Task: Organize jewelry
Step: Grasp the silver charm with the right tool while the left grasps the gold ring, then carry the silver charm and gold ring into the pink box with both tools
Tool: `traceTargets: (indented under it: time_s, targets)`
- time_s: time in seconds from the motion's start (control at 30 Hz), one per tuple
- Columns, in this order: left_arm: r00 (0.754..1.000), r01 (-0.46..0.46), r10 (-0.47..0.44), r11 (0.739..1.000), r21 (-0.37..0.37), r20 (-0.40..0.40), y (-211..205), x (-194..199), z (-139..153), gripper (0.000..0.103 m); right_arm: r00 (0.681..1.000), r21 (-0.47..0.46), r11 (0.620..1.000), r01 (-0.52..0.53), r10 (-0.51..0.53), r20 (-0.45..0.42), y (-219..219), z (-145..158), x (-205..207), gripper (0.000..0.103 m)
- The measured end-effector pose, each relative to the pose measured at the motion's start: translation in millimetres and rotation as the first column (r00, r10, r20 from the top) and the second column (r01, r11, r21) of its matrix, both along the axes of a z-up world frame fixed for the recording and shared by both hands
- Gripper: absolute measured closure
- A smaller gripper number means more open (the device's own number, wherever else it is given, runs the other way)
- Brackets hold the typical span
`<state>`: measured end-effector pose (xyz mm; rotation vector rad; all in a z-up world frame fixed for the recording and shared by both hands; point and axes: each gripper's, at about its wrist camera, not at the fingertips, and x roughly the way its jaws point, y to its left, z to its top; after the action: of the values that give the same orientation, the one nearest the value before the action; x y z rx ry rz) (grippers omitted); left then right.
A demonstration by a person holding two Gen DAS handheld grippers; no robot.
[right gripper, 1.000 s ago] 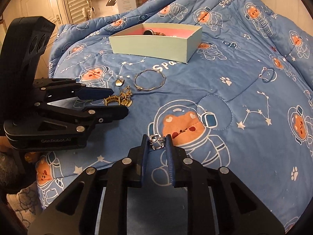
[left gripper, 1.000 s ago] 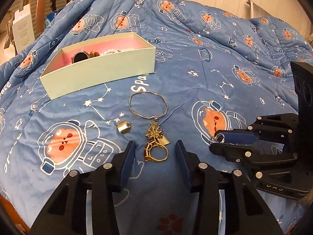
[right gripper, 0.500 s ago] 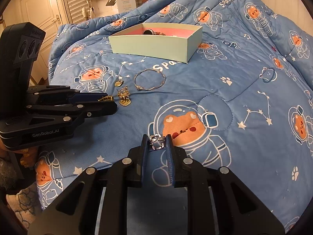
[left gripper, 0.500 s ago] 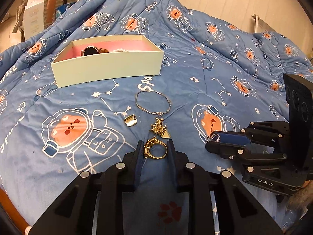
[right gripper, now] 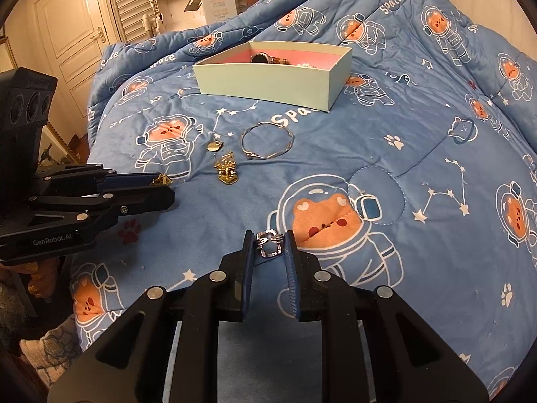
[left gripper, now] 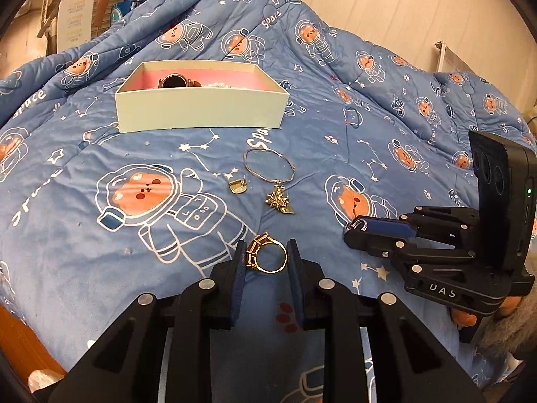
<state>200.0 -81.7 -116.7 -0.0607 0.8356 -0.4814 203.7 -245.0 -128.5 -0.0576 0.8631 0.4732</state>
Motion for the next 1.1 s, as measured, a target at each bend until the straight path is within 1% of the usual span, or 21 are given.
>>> traceTargets:
  time_s: [0.13, 0.3, 0.4, 0.53, 0.6, 0.73, 0.83, 0.97, 1.1]
  targets:
    - [1.0, -0.003, 0.003, 1.0, -0.012, 0.012, 3, 1, 8, 0.08, 1.0, 0.043, 0.999, -0.023, 0.023, -0.001, 8, 10, 3, 0.084]
    - [1.0, -0.003, 0.003, 1.0, -0.03, 0.03, 9, 11, 23, 0.08, 0.998, 0.075, 0.995, -0.066, 0.064, 0.021, 21, 28, 15, 0.084]
    - [0.999, -0.007, 0.008, 0.999, -0.035, 0.041, 15, 21, 32, 0.08, 0.996, 0.104, 0.991, -0.089, 0.087, 0.025, 27, 39, 27, 0.084]
    - [0.999, -0.015, 0.017, 0.998, -0.053, 0.035, 25, 40, 41, 0.08, 0.993, 0.151, 0.982, -0.116, 0.113, 0.03, 30, 55, 44, 0.084]
    - [0.999, -0.016, 0.019, 0.998, -0.053, 0.043, 29, 50, 47, 0.08, 0.992, 0.16, 0.979, -0.126, 0.122, 0.038, 32, 63, 54, 0.084]
    - [0.998, -0.025, 0.028, 0.998, -0.05, 0.053, 33, 76, 60, 0.08, 0.989, 0.135, 0.981, -0.143, 0.135, 0.067, 37, 75, 75, 0.084]
    - [0.998, -0.039, 0.041, 0.998, -0.051, 0.042, 34, 100, 67, 0.08, 0.987, 0.114, 0.983, -0.146, 0.137, 0.082, 40, 82, 92, 0.084]
    - [0.998, -0.046, 0.047, 0.999, -0.021, 0.046, 32, 127, 72, 0.08, 0.986, 0.087, 0.985, -0.148, 0.141, 0.09, 45, 87, 111, 0.084]
    - [0.999, -0.051, 0.051, 0.999, 0.004, 0.002, 32, 156, 68, 0.08, 0.986, 0.051, 0.989, -0.14, 0.135, 0.093, 48, 88, 134, 0.084]
